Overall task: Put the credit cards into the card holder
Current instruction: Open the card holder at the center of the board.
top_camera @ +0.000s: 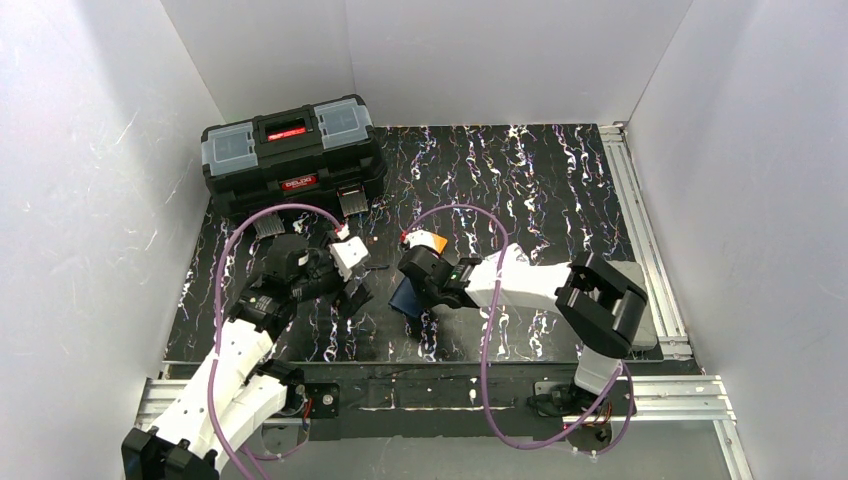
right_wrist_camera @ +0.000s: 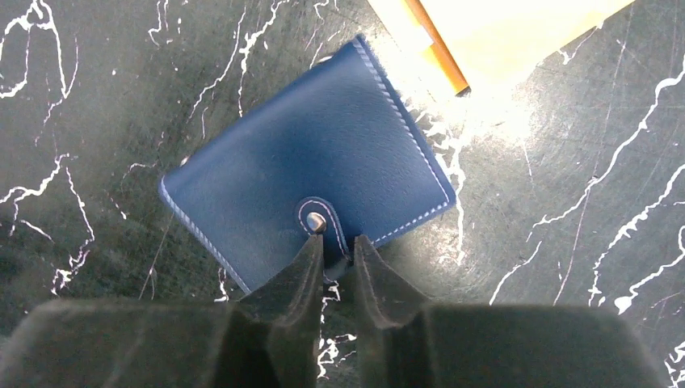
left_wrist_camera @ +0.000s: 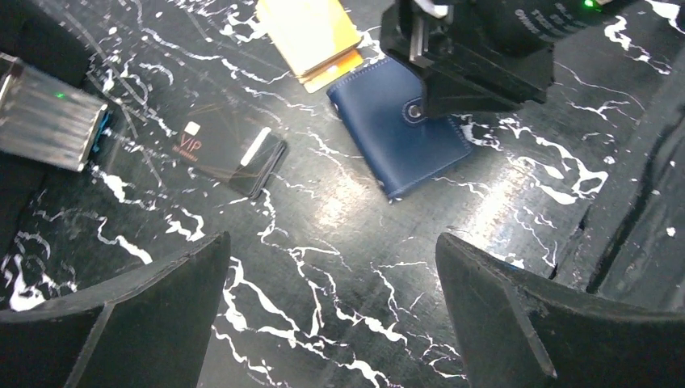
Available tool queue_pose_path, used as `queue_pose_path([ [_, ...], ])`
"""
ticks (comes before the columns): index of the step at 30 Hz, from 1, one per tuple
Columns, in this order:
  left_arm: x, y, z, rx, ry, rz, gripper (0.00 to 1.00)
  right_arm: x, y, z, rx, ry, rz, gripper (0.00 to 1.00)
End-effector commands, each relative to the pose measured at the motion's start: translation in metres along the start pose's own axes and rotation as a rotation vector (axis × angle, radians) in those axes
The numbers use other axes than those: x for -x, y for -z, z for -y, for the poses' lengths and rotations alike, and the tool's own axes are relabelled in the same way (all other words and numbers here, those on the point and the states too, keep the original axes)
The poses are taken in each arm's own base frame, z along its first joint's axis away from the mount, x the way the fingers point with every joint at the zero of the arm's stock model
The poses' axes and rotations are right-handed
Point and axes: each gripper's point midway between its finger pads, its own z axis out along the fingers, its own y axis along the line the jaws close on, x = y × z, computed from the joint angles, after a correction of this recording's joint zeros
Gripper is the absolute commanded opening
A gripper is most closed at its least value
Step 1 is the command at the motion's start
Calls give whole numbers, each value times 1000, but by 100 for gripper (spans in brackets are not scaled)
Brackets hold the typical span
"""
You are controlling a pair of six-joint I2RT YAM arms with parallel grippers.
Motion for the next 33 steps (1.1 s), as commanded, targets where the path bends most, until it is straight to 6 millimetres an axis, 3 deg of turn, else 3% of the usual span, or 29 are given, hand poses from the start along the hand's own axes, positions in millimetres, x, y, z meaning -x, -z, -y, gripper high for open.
queue_pose_path([
  [1,-7,-4,27,-149,-52,23,99,-17,5,7,14,57,-24,17],
  [5,-11,-10,33,-190,-71,38,99,-11,19,7,53,81,18,1],
  [12,2,-19,34,-229,-67,92,99,11,56,-9,190,144,119,1],
  [18,33,-17,49,-349,23,175,99,43,104,-30,293,257,252,1],
  [22,56,-9,61,-449,136,200,99,63,132,-34,298,333,366,1],
  [27,81,1,73,-559,281,221,99,81,156,-34,268,361,446,1],
  [33,105,8,72,-585,357,258,99,102,183,-42,235,388,537,1],
])
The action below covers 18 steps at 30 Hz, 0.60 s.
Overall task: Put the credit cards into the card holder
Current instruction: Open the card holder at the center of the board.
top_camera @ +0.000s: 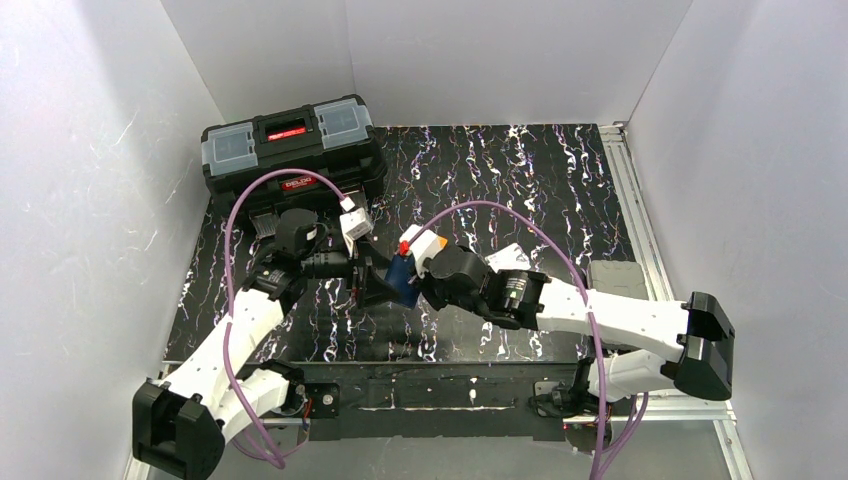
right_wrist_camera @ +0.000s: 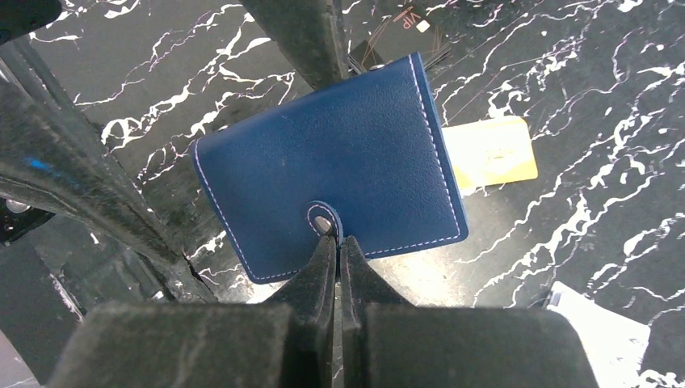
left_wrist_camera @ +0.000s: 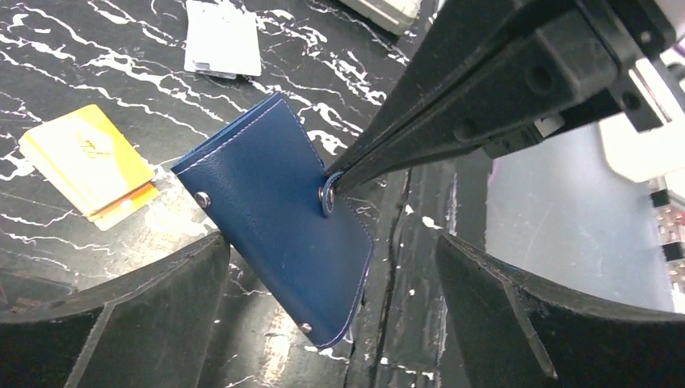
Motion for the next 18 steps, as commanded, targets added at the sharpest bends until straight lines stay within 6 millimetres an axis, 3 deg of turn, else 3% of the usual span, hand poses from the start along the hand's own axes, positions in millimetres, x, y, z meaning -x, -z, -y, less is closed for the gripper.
queue_pose_path([
  [1,28,2,21,-75,55,50,99,58,23,3,-48,40,158,1],
  [10,47,10,4,48,32,61,99,79,55,-1,-74,95,216,1],
  [11,48,9,8,28,50,69,94,80,59,1,-82,109,224,1],
  [13,60,5,24,-97,133,88,67,87,65,-2,-85,108,250,1],
  [15,64,3,27,-135,147,91,34,92,65,-3,-89,114,266,1],
  [16,65,4,27,-134,145,93,27,94,65,-3,-92,113,272,1],
  [18,65,4,29,-144,157,92,24,98,65,-4,-90,108,287,1],
])
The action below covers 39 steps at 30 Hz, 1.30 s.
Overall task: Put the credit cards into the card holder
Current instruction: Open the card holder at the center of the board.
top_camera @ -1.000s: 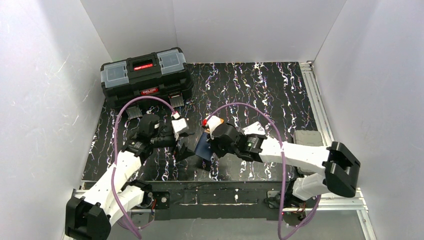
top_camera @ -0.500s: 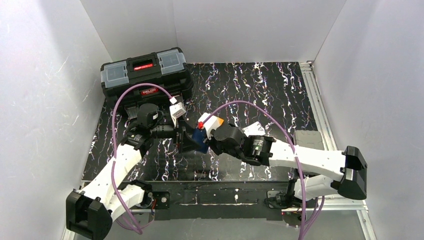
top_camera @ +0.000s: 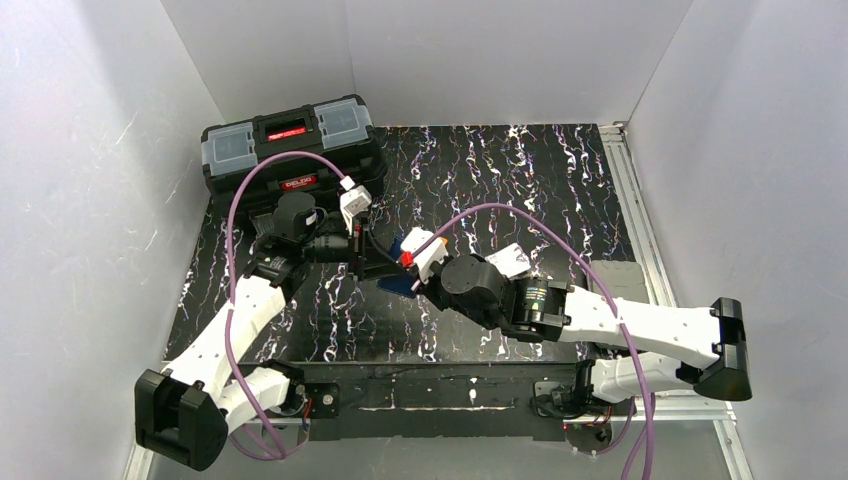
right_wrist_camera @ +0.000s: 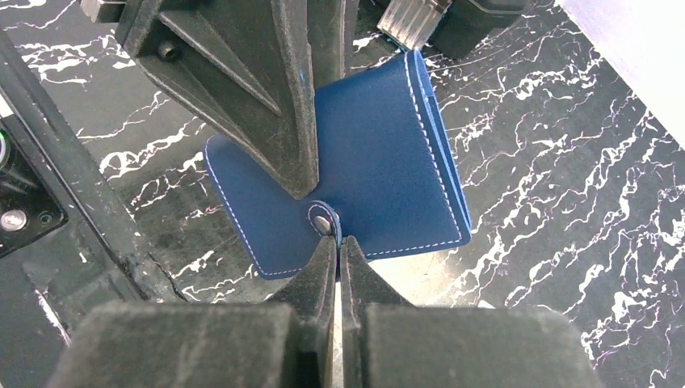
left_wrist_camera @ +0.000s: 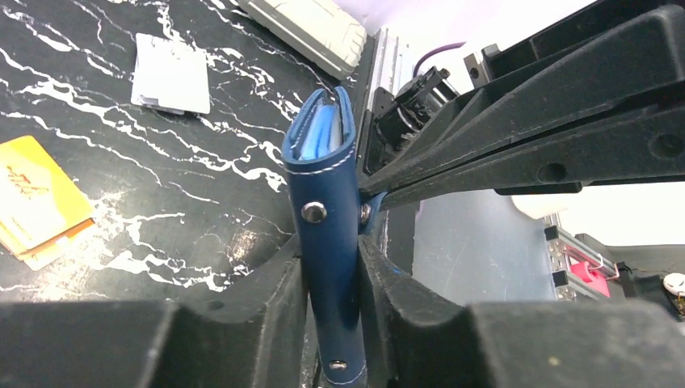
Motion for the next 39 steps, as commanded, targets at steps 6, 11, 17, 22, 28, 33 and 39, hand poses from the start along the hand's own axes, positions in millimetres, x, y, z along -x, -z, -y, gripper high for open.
queue_pose_path([
  [6,17,5,21,-56,-30,31,11,48,12,19,-92,-91,146,34],
  [11,28,9,10,49,-90,73,0,42,23,38,-135,-251,142,66],
  [17,46,12,-3,164,-98,126,0,20,20,69,-161,-515,-86,68],
  [22,50,12,-6,182,-100,135,0,-25,7,91,-388,-497,-483,81],
  [28,45,16,-8,208,-108,117,0,-50,12,96,-560,-583,-743,93],
  [33,44,16,-7,205,-116,112,0,-46,10,96,-535,-610,-703,91],
  [39,45,16,-10,208,-139,108,0,-47,19,110,-633,-594,-723,87],
])
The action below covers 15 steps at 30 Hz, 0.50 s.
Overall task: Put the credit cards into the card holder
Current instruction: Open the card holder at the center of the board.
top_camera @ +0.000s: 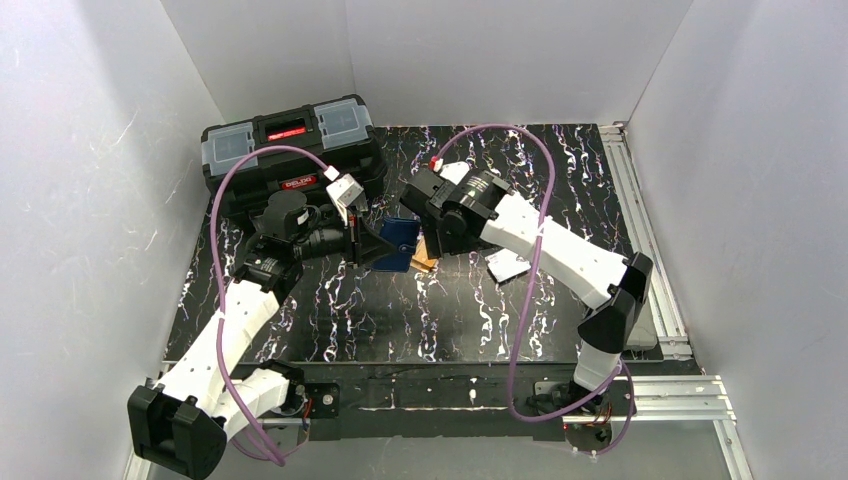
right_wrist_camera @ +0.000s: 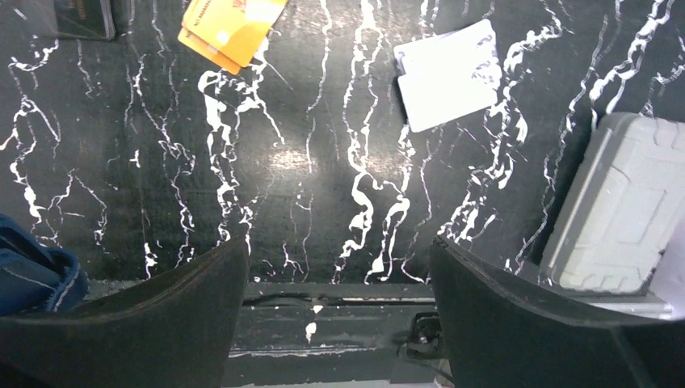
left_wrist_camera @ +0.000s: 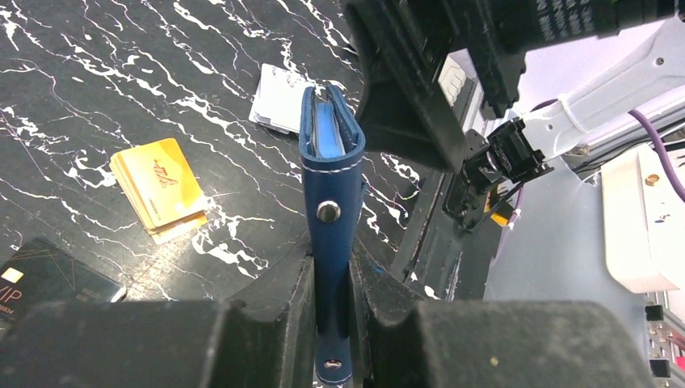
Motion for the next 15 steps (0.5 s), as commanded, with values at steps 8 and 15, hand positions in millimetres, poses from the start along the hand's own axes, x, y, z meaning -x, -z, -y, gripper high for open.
queue_pose_path([
  [8,17,8,21,-62,-117,26,0,14,22,25,-77,-98,64,92],
  [15,18,9,23,-62,-122,29,0,25,33,28,-28,-146,140,94],
])
